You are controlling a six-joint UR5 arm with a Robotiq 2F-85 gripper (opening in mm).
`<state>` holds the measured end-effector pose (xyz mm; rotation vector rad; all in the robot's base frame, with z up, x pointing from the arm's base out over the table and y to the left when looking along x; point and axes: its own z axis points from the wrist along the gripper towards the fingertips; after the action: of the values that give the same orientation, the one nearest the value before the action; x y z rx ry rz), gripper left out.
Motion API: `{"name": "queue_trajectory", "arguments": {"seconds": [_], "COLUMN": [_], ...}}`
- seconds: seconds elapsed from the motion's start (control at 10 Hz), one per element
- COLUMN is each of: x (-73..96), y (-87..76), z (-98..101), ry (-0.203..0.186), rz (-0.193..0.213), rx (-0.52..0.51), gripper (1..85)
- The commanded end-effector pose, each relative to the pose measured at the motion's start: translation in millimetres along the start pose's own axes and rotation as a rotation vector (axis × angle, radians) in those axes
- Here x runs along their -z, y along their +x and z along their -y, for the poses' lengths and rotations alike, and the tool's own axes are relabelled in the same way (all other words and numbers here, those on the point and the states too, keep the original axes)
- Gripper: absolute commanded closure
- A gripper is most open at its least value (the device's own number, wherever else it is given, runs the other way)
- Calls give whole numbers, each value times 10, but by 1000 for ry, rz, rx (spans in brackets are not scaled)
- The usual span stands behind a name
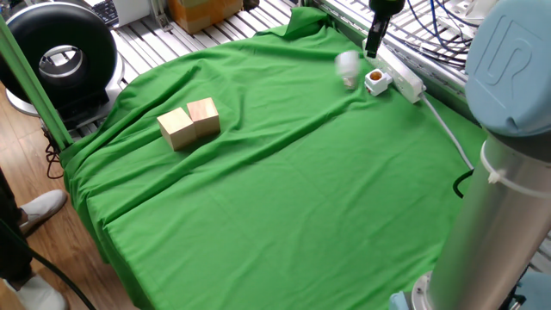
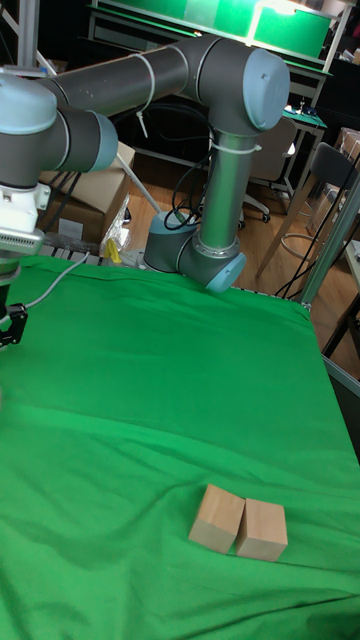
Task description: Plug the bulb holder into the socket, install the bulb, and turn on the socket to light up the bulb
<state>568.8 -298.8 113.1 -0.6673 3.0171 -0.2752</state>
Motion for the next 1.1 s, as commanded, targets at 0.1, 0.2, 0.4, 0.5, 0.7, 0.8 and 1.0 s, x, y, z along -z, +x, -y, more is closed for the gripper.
{"name": "queue_trajectory", "arguments": {"seconds": [0.1,0.2,0.4,0.5,0.7,0.8,1.0], "x": [318,358,432,461,483,481,493], "y": [-76,-76,-30,-40,-47,-69,-90], "z": [3,-21,-22,-81,-99,-111,-119], "ry": [8,-1,18,1,-7,-14,-13], "rz": [0,1,-20,-13,-6,2,7], "rx": [38,46,24,8,3,22,54], "gripper": [127,153,257,287,360,387,410]}}
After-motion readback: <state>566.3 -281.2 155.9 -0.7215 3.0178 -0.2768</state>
